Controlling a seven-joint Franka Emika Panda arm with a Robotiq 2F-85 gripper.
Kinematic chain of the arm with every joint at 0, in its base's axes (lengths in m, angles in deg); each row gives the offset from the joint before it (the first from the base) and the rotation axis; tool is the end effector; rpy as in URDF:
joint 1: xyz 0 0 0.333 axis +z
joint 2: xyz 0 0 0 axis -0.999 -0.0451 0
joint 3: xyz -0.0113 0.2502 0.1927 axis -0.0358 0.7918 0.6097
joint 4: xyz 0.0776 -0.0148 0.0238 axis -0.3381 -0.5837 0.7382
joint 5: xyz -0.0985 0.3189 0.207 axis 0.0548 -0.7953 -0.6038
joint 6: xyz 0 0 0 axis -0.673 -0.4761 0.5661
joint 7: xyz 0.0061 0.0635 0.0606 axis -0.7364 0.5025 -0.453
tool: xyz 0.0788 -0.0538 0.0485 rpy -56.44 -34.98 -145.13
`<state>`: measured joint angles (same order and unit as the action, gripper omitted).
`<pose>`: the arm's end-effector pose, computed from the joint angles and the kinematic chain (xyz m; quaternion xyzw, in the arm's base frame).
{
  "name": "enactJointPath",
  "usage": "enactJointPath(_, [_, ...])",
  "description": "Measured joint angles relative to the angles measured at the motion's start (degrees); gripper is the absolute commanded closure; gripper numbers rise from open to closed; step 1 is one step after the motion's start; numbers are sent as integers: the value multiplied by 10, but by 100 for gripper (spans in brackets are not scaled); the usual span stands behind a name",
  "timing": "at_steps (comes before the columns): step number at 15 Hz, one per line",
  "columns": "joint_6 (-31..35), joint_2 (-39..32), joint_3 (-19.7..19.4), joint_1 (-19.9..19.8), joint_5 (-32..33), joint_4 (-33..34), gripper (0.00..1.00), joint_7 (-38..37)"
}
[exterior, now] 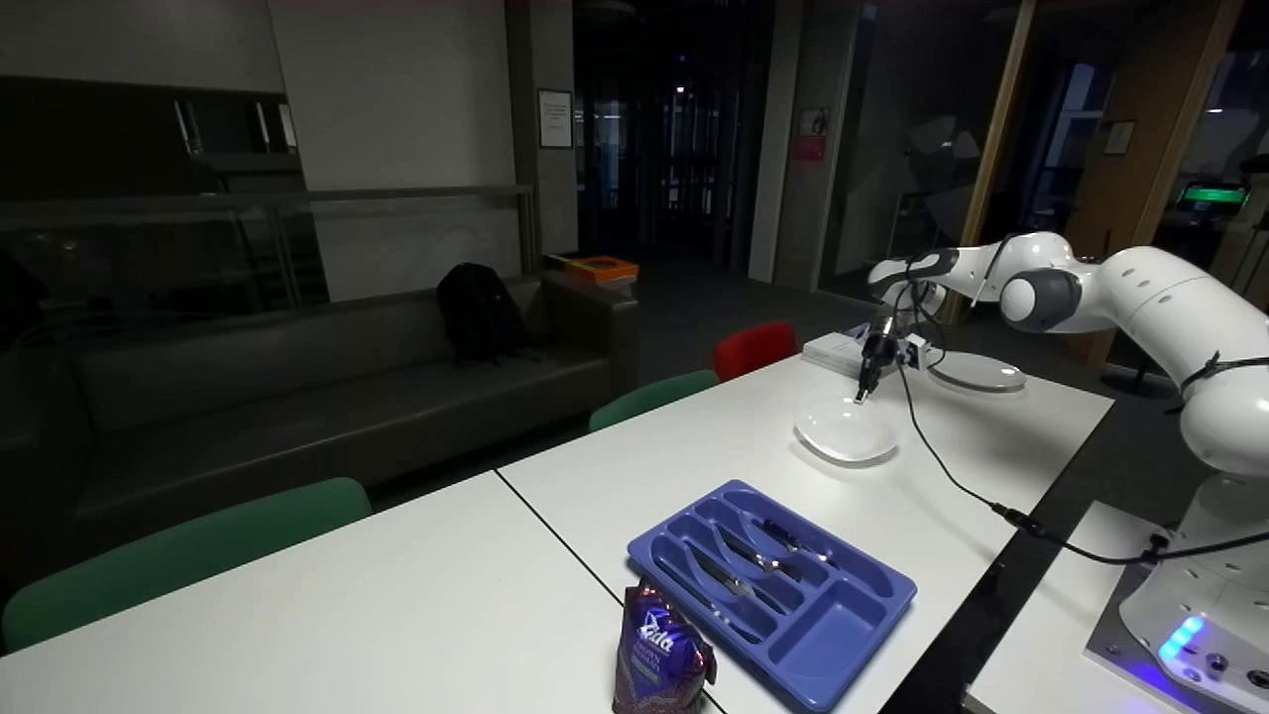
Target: Move the plate on the left to the left.
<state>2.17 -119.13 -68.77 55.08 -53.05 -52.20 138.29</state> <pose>0.6390 -0.3350 0.1525 -0.9172 -0.0860 0.0532 0.3853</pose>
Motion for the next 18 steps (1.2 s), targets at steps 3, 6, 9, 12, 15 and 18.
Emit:
enactJointPath(3, [-16,1,2,6,1,1,99,2])
enactJointPath(6, [-28,-1,2,14,2,1,99,8])
enactJointPath(9, [-51,-2,3,20,2,1,99,21])
enactJointPath(12, [-79,-2,3,24,3,2,99,33])
enactJointPath(15, [-99,-3,3,30,8,3,99,34])
enactJointPath(18, [-105,-5,3,39,11,5,99,34])
